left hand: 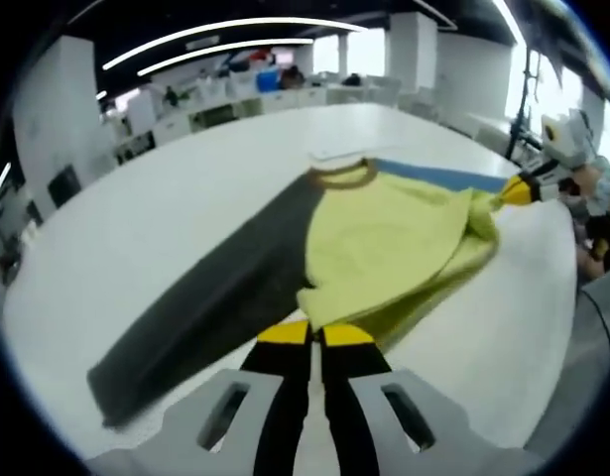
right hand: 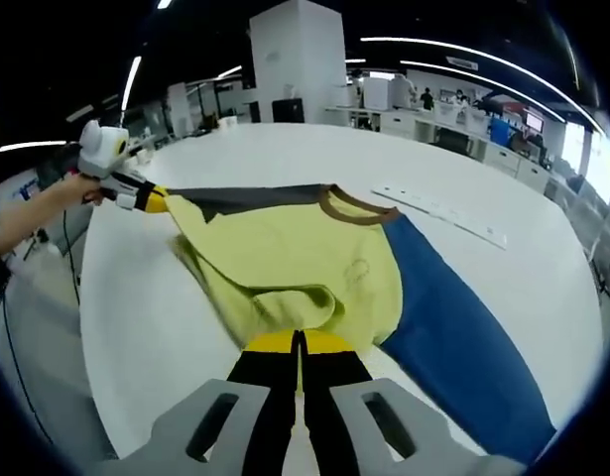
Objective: Fold the garment on the visible template until the final outline fits inside the template.
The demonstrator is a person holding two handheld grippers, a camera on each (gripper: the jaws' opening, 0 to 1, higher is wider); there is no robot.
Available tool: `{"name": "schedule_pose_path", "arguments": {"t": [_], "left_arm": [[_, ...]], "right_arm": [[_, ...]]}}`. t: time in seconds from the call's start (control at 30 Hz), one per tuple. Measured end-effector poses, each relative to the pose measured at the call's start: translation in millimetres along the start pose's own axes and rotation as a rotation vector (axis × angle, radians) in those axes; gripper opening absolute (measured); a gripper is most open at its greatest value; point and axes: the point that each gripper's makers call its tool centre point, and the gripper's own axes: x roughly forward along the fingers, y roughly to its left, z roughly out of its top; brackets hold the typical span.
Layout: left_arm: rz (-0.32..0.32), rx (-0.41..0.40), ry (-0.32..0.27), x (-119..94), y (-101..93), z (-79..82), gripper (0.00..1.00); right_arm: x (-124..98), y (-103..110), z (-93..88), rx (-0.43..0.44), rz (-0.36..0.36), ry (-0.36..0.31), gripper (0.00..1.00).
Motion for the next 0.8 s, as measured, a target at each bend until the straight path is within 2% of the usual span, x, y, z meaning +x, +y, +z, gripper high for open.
{"name": "schedule_pose_path", "arguments": {"t": [0.17,0.4,0.67,0.8], "left_arm": [[-0.01,0.01,-0.003,-12.8,-11.8,-6.4,0.0],[-0.021,0.016,0.002,-25.8,-18.3,-16.4,0.0],[-0.035,0.007,0.009,-31.7,-20.8,-25.1,0.0],[-0.043,0.004,0.026,-35.4,-25.6,-35.9,0.0]], "right_arm": [[-12.8,5.3,-11.9,-0.002,0.012,0.011,0.01],[-32.3,12.5,-23.6,-0.006,0.003,0.002,0.01],[-48.3,14.2,-33.5,0.004,-0.005,-0.008,0.01],[-56.7,15.3,-36.7,0.004,-0.016,-0.012,0.01]]}}
